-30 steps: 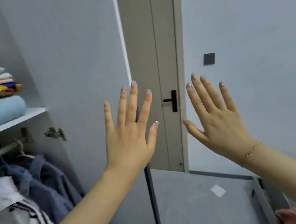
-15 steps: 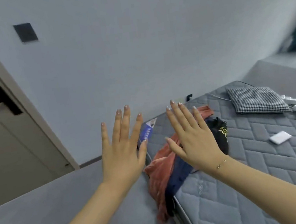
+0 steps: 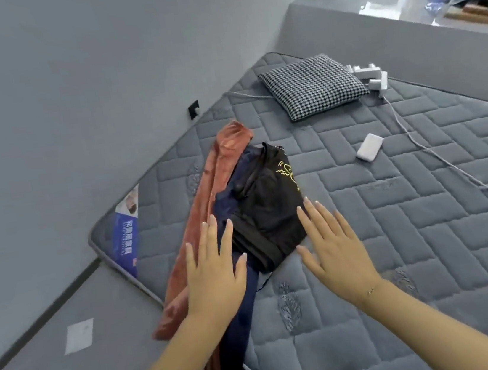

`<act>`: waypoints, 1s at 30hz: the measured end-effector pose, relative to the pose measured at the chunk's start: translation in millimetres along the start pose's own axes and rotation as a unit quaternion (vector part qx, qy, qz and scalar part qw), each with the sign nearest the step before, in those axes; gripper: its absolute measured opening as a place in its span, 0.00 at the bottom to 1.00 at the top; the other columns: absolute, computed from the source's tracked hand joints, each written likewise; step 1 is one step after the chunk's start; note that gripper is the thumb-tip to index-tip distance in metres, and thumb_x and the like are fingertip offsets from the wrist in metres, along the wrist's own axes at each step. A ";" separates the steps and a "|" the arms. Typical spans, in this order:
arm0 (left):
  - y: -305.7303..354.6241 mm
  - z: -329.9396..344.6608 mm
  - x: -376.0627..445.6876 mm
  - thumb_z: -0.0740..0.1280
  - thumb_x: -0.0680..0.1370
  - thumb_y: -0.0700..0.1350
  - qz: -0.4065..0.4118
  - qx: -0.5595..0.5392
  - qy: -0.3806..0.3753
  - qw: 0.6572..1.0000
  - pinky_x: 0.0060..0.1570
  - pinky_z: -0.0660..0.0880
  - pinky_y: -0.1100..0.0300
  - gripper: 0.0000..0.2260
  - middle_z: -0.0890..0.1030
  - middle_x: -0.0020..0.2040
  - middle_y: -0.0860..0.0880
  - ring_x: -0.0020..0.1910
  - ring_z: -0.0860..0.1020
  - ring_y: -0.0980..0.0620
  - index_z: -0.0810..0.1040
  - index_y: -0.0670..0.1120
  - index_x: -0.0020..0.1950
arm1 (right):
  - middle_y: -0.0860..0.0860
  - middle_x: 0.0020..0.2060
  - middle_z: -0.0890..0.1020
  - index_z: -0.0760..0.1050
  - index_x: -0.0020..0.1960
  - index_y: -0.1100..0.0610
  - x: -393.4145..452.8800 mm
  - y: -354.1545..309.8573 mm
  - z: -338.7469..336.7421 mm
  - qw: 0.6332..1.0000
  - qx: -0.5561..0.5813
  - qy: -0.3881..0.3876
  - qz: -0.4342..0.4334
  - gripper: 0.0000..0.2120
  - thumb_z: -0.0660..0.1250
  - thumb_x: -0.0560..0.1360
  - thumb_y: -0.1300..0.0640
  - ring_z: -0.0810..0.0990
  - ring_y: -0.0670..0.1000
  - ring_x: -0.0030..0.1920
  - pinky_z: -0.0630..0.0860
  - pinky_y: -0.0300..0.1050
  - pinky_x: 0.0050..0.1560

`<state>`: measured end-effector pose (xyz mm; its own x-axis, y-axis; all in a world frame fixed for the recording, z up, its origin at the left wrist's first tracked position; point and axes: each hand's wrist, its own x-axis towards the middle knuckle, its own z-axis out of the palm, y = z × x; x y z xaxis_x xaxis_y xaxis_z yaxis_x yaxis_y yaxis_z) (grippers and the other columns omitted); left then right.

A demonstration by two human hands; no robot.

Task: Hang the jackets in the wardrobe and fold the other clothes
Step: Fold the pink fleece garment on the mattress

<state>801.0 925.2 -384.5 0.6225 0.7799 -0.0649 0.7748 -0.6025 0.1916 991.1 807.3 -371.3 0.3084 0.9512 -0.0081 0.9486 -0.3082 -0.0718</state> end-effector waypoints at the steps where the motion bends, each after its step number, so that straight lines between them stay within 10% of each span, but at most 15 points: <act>1: -8.2 22.8 24.2 0.51 0.83 0.57 0.004 -0.020 -0.019 1.000 0.76 0.45 0.48 0.29 0.42 0.81 0.49 0.80 0.42 0.50 0.43 0.53 0.80 | 0.53 0.79 0.50 0.48 0.80 0.56 16.9 4.5 22.0 1.000 0.006 -0.008 0.019 0.31 0.53 0.83 0.45 0.50 0.54 0.79 0.50 0.55 0.78; 6: -37.6 141.6 135.5 0.63 0.81 0.51 -0.058 -0.247 -0.100 0.962 0.75 0.57 0.52 0.29 0.59 0.79 0.45 0.78 0.56 0.48 0.57 0.45 0.79 | 0.51 0.79 0.47 0.46 0.80 0.54 72.3 25.7 145.9 0.992 0.047 -0.079 0.087 0.29 0.50 0.83 0.45 0.47 0.52 0.79 0.48 0.51 0.78; 12: -56.8 255.9 223.1 0.72 0.75 0.54 -0.363 -0.439 -0.089 0.817 0.72 0.64 0.50 0.42 0.59 0.76 0.41 0.73 0.65 0.41 0.51 0.45 0.80 | 0.50 0.79 0.53 0.53 0.79 0.54 91.8 18.5 276.1 0.977 0.125 -0.142 0.101 0.29 0.53 0.82 0.43 0.53 0.50 0.78 0.53 0.45 0.76; 18: -74.6 298.9 229.0 0.72 0.76 0.48 -0.281 -0.478 -0.022 0.832 0.63 0.75 0.52 0.17 0.80 0.58 0.51 0.57 0.78 0.52 0.74 0.48 0.62 | 0.52 0.76 0.60 0.52 0.79 0.52 131.6 -13.6 332.7 0.966 0.146 -0.120 0.174 0.41 0.60 0.75 0.34 0.59 0.56 0.74 0.62 0.53 0.71; 23: -91.6 282.9 238.1 0.71 0.77 0.49 -0.176 -0.541 -0.097 0.817 0.49 0.78 0.61 0.05 0.84 0.47 0.56 0.50 0.81 0.57 0.81 0.52 0.52 | 0.52 0.59 0.75 0.60 0.76 0.55 144.2 -5.4 333.1 0.971 0.132 -0.081 0.182 0.27 0.61 0.80 0.49 0.74 0.55 0.54 0.68 0.47 0.49; 27: -131.8 273.2 253.5 0.69 0.75 0.56 -0.279 -0.316 0.108 0.900 0.64 0.69 0.47 0.20 0.77 0.61 0.48 0.62 0.74 0.47 0.75 0.49 0.63 | 0.50 0.55 0.75 0.65 0.74 0.52 138.4 8.7 320.1 0.973 0.126 -0.114 0.158 0.21 0.59 0.82 0.54 0.74 0.54 0.52 0.67 0.44 0.46; 30: -148.3 280.7 250.3 0.69 0.74 0.62 -0.344 -0.174 -0.051 0.921 0.67 0.62 0.41 0.38 0.64 0.73 0.41 0.71 0.64 0.39 0.59 0.48 0.77 | 0.49 0.58 0.74 0.62 0.76 0.50 137.0 10.4 315.1 0.962 0.165 -0.147 0.158 0.25 0.60 0.81 0.48 0.73 0.52 0.57 0.69 0.43 0.52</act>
<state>872.9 1162.1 -704.1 0.0177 0.9259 -0.3773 0.9183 0.1342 0.3725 1021.0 939.0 -687.5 0.4989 0.7886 -0.3595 0.7219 -0.6076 -0.3312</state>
